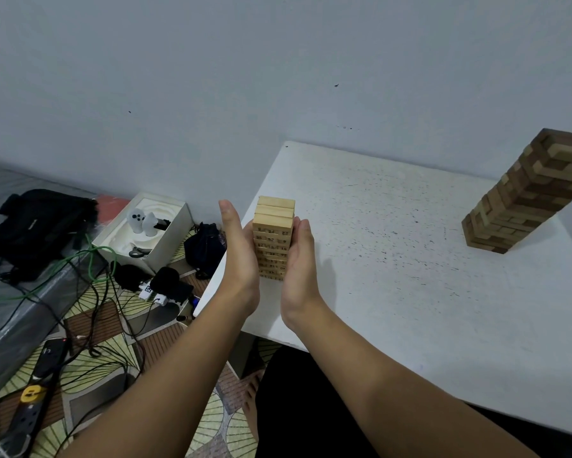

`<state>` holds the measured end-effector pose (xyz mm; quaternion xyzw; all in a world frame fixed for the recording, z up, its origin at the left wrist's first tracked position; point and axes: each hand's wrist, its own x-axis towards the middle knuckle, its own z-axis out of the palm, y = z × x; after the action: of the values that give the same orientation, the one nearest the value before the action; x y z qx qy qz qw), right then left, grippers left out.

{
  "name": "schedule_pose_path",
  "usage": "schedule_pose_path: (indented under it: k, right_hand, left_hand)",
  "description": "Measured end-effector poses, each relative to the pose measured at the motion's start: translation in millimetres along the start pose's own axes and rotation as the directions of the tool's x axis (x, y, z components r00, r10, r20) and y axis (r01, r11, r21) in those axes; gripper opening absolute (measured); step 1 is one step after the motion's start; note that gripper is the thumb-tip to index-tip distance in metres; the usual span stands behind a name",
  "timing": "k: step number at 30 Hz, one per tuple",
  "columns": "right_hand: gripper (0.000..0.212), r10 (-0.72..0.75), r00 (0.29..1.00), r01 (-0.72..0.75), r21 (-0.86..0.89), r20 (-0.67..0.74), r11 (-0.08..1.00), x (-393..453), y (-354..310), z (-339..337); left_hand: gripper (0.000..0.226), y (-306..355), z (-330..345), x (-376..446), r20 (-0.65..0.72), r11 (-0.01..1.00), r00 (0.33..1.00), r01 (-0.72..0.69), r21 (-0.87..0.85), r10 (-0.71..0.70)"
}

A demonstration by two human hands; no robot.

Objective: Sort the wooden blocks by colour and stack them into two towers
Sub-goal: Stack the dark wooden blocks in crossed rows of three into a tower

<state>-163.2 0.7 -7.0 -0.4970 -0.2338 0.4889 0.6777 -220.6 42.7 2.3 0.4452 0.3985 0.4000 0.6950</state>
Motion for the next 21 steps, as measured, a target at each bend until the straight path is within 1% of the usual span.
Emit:
schedule_pose_path:
  k: [5,8,10,12,17,21]
  right_hand:
    - [0.057,0.018,1.000,-0.018,-0.009,-0.025,1.000,1,2,-1]
    - [0.057,0.036,0.999,-0.036,-0.002,-0.006,0.999,1,0,-6]
    - [0.055,0.049,0.999,-0.050,0.017,0.021,0.999,-2,-2,-9]
    - [0.058,0.051,0.998,-0.052,0.023,0.030,0.998,-3,-2,-11]
    - [0.059,0.042,0.999,-0.042,-0.006,-0.012,0.999,0,7,-6]
    - [0.057,0.025,1.000,-0.026,-0.021,-0.014,0.999,1,9,-6]
  left_hand:
    - [0.105,0,0,0,0.004,1.000,1.000,0.005,0.002,-0.005]
    - [0.106,1,-4,1,0.026,1.000,1.000,0.008,-0.008,-0.008]
    - [0.104,0,-7,2,0.017,1.000,1.000,0.008,-0.019,-0.008]
    - [0.103,-2,-7,1,0.016,1.000,1.000,0.011,-0.019,-0.011]
    - [0.103,-8,-4,-1,-0.004,0.999,0.999,0.033,-0.020,-0.033]
    - [0.101,-7,-2,-2,-0.007,0.999,0.999,0.038,-0.020,-0.038]
